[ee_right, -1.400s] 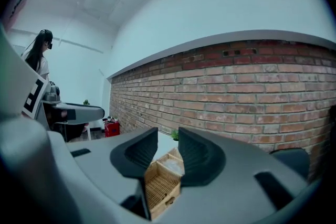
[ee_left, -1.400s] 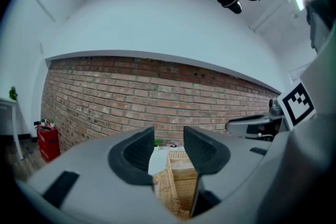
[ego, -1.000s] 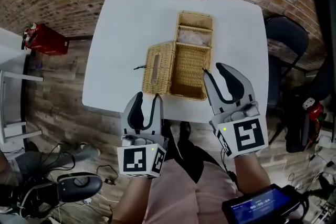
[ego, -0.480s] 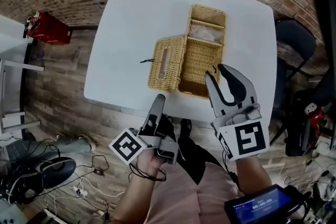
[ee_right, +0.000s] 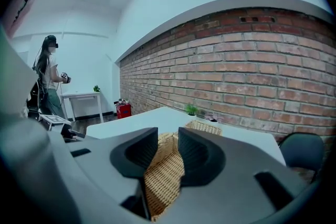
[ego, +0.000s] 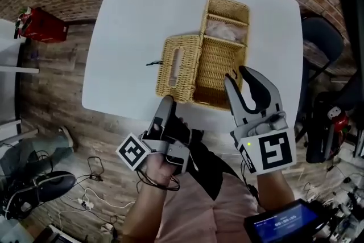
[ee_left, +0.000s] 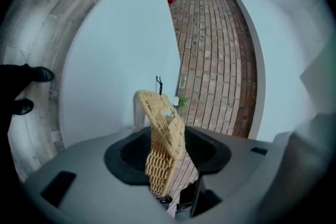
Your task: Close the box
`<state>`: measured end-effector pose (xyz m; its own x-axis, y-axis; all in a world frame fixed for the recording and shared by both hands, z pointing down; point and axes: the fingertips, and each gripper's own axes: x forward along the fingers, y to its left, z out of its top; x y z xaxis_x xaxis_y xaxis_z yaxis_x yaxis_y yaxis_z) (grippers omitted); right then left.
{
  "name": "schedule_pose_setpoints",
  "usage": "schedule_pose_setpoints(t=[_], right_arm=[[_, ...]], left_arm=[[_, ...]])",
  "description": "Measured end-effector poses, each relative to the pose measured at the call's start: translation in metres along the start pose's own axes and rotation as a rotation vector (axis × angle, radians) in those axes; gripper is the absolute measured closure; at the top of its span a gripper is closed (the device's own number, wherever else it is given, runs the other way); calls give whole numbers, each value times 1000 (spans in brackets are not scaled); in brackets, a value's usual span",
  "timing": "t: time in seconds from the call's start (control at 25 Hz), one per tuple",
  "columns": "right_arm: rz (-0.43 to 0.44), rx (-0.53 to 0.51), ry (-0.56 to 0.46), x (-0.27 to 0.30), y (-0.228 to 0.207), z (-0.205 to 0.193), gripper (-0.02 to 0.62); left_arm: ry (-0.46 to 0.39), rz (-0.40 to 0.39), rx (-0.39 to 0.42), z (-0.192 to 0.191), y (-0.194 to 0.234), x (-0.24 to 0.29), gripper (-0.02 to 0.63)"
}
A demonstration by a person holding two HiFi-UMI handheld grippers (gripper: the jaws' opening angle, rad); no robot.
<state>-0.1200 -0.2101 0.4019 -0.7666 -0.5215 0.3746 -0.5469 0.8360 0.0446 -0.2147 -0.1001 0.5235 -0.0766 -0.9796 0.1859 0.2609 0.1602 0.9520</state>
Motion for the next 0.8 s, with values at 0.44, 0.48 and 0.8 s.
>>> schedule_pose_setpoints(t=[0.44, 0.48, 0.8], right_arm=[[0, -1, 30, 14, -6, -8, 472], [0, 0, 31, 15, -6, -8, 472], [-2, 5, 21, 19, -6, -4, 475]], left_arm=[[-43, 5, -94, 20, 23, 13, 405], [-53, 0, -102, 22, 23, 14, 407], [-57, 17, -99, 29, 25, 16, 485]])
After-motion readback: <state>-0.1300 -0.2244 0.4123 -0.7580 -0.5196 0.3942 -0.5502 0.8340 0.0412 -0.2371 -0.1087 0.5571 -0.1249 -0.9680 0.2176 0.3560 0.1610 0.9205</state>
